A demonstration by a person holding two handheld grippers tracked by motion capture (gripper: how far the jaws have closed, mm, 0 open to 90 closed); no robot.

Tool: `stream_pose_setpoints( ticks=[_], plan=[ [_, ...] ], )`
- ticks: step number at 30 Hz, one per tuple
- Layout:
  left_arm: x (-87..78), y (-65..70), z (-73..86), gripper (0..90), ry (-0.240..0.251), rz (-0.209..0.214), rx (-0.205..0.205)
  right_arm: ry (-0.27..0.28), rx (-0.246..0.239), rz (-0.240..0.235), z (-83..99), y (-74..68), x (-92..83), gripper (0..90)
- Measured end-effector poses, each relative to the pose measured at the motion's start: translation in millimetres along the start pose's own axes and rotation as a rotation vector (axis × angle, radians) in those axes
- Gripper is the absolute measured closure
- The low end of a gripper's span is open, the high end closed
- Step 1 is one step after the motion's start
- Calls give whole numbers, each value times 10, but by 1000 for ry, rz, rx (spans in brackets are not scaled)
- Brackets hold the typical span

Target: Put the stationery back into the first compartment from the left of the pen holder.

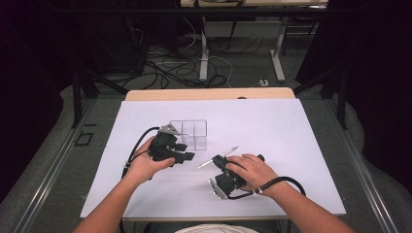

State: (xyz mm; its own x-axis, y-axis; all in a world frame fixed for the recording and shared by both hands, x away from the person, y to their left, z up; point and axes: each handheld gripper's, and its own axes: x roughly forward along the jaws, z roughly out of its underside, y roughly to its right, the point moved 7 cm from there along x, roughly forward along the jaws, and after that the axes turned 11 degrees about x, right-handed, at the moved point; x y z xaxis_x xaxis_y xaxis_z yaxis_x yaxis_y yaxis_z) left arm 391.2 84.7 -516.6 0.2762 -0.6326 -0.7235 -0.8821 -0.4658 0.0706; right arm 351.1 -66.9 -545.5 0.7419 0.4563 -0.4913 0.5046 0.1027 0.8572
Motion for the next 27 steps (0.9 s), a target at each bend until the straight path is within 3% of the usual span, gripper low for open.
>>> stream_pose_setpoints(
  ticks=[18,27],
  plan=[
    [208,282,-146,567,-106,86,82,-2,-29,0,-11,-4,-4,801],
    [304,378,-159,619,-160,118,94,-3,-56,2,-24,-26,4,800]
  ],
)
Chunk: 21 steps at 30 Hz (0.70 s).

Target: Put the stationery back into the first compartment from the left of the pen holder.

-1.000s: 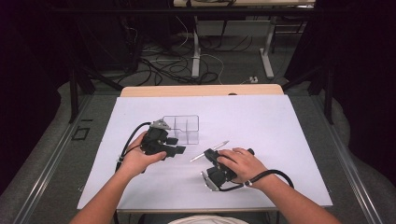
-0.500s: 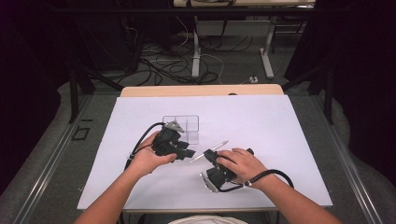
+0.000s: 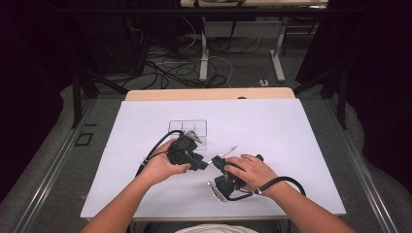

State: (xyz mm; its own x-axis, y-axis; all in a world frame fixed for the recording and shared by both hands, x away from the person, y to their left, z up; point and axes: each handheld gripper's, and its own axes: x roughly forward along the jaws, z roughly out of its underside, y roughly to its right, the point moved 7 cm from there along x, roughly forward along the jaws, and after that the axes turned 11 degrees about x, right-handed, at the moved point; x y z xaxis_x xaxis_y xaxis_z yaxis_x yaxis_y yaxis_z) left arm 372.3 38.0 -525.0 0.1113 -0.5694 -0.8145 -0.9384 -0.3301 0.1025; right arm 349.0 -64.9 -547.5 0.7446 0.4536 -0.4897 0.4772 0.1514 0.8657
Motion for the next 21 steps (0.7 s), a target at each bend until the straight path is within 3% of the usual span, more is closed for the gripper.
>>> stream_pose_setpoints(
  ticks=[7,12,18,21],
  plan=[
    [62,31,-4,699,-76,24,27,1,-19,9,-18,-9,-5,800],
    [118,40,0,773,-121,10,50,13,-29,20,-45,-10,-3,800],
    [106,31,3,788,-124,3,54,14,-35,22,-54,-17,5,798],
    [82,-4,-8,790,-95,3,23,16,-21,35,-52,4,12,758]
  ],
)
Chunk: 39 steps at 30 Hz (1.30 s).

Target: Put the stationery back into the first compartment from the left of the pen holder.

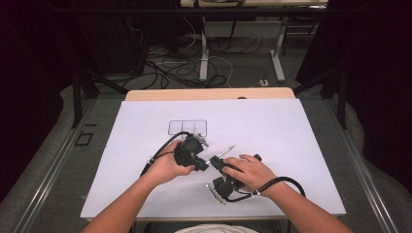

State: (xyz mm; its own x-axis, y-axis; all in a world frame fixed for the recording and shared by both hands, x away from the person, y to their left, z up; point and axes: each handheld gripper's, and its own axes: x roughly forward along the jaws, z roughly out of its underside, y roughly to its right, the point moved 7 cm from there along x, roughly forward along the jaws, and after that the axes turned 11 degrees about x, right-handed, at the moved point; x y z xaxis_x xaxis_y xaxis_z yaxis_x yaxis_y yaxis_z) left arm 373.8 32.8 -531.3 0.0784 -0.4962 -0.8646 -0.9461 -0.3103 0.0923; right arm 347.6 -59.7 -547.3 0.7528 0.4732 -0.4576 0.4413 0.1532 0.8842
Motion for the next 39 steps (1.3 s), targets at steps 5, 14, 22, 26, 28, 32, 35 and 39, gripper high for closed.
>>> stream_pose_setpoints(
  ticks=[5,14,22,26,28,32,35,39],
  plan=[
    [-92,-117,-12,792,81,-32,-73,2,28,50,46,66,15,595],
    [-348,-411,20,791,249,-125,-115,35,252,160,187,267,-40,458],
    [-594,-687,78,791,451,-252,-161,25,624,131,416,338,-112,332],
    [-690,-811,152,791,504,-289,-188,-11,772,115,563,363,-135,280],
    [-714,-858,180,791,535,-308,-207,-15,840,110,642,379,-132,244],
    [-743,-977,256,791,566,-357,-238,-18,1003,85,751,381,-140,179],
    [-745,-1059,308,791,594,-382,-277,-21,1101,75,826,390,-141,155],
    [-730,-1147,364,791,606,-412,-302,-16,1213,58,918,395,-147,144]
  ],
)
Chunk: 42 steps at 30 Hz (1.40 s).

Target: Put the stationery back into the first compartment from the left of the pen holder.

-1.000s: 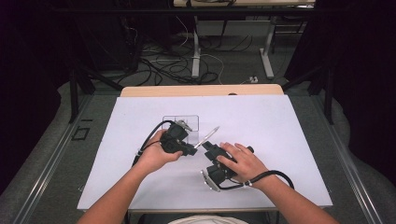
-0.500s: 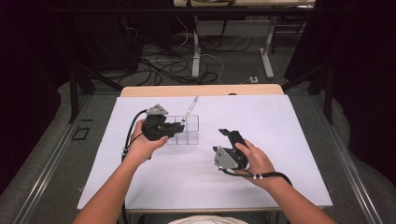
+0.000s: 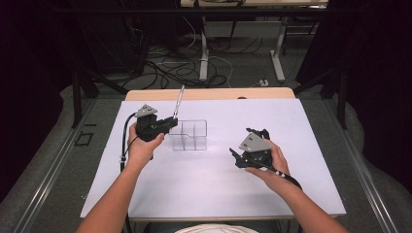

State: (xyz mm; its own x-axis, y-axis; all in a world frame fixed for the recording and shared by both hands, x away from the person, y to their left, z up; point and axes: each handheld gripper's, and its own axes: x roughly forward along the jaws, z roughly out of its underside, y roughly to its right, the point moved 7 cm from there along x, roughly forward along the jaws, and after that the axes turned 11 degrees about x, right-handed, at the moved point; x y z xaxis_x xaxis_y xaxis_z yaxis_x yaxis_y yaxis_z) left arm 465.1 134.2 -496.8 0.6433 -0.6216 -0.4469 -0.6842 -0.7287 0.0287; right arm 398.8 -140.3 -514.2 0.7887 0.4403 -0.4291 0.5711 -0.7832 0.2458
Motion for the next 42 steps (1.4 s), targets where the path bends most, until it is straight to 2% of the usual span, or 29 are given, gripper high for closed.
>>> stream_pose_setpoints(
  ticks=[3,5,7,16,19,29,36,38,42],
  plan=[
    [21,-42,34,791,9,-20,-13,-6,44,4,25,49,-8,140],
    [35,-86,67,791,8,-37,-9,-8,47,11,39,70,-13,139],
    [66,-106,104,790,6,-36,-32,-13,58,9,59,69,-16,140],
    [216,-79,194,790,26,-26,-64,-28,54,-1,109,65,9,141],
    [253,-40,240,790,6,-20,-53,-25,56,-4,113,57,11,142],
    [312,4,330,788,-33,-5,-57,-32,61,-10,126,48,16,149],
    [298,22,326,781,-51,-19,-49,-24,69,-11,113,55,14,150],
    [287,22,311,762,-45,-30,-43,-19,76,-11,105,61,6,151],
    [212,16,256,644,-38,-44,-42,-8,81,-14,88,87,-8,151]
  ],
)
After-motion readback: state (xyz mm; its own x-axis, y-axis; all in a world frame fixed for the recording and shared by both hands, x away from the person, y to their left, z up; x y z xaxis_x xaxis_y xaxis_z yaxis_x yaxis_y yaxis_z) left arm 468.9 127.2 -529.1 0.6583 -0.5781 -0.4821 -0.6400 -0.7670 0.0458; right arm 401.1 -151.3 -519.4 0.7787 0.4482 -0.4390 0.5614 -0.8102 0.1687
